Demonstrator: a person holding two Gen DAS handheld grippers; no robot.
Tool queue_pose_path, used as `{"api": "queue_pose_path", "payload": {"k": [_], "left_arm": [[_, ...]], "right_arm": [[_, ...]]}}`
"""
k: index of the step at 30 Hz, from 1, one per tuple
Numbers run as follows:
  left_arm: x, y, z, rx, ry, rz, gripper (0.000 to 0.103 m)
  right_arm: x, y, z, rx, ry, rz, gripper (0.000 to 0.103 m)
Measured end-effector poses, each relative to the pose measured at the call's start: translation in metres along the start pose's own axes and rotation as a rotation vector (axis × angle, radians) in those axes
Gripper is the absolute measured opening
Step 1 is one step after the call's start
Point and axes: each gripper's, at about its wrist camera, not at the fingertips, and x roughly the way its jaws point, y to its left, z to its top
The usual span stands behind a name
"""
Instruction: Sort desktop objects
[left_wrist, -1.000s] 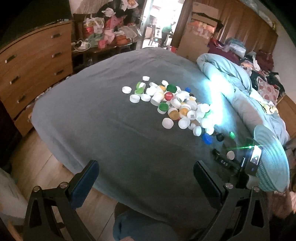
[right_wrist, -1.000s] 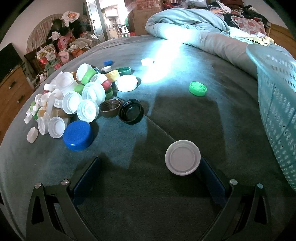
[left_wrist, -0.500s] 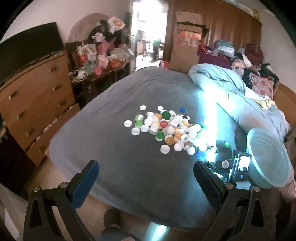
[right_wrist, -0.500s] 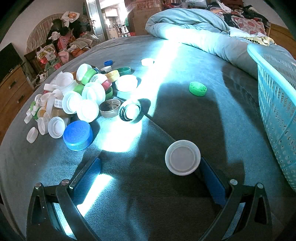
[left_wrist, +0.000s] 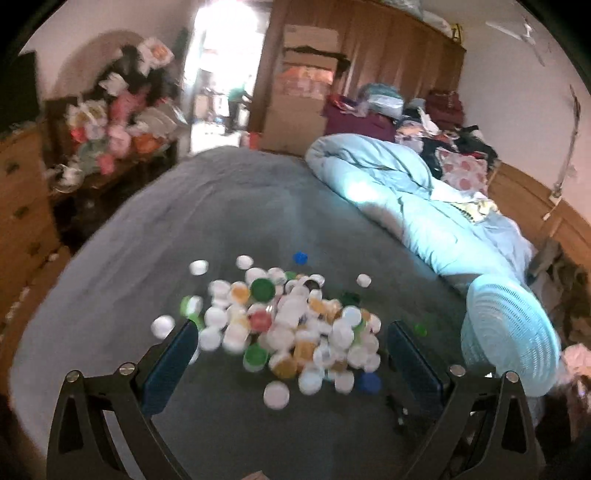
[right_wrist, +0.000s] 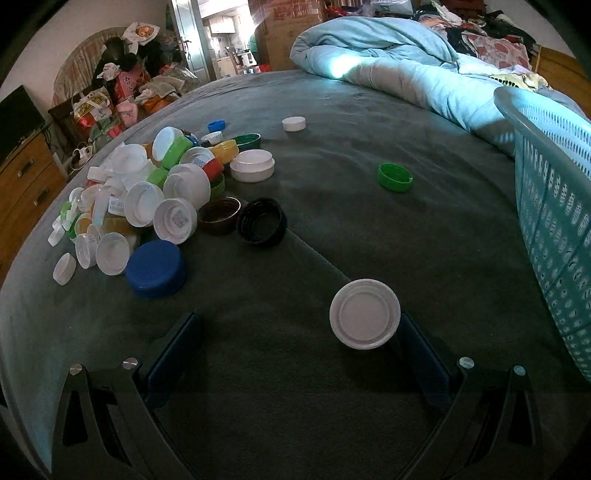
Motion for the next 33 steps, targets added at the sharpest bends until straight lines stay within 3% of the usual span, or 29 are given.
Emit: {"api": "queue_pose_path", "payload": {"k": [7, 14, 16, 23, 28, 33], "left_arm": [[0.051, 0.067, 0.011, -0.158, 0.09, -0.053, 0.103], [0.068, 0.11, 0.005, -0.243, 0.227, -0.01, 0.103], [0.072, 0.114, 0.009, -0.238, 0.243, 0.001, 0.103], [0.085, 0.113, 0.037, -0.186, 0.268, -0.073, 0.103], [0.084, 0.112, 0.052, -0.134, 0.224, -0.127, 0.103], [0.081, 0.121, 0.039, -0.149, 0.211, -0.149, 0.103]], "right_arm": [[0.0, 0.0, 0.0, -0.002, -0.001, -0.001, 0.102], [0.001, 0.0, 0.0, -0.003, -0.002, -0.001, 0.102], [0.001, -0.001, 0.0, -0.003, -0.002, -0.002, 0.102], [0.002, 0.0, 0.0, -0.004, -0.003, -0.002, 0.102], [0.002, 0.0, 0.0, -0.005, -0.003, -0.003, 0.102], [0.0, -0.001, 0.001, -0.002, -0.003, 0.0, 0.102]]}}
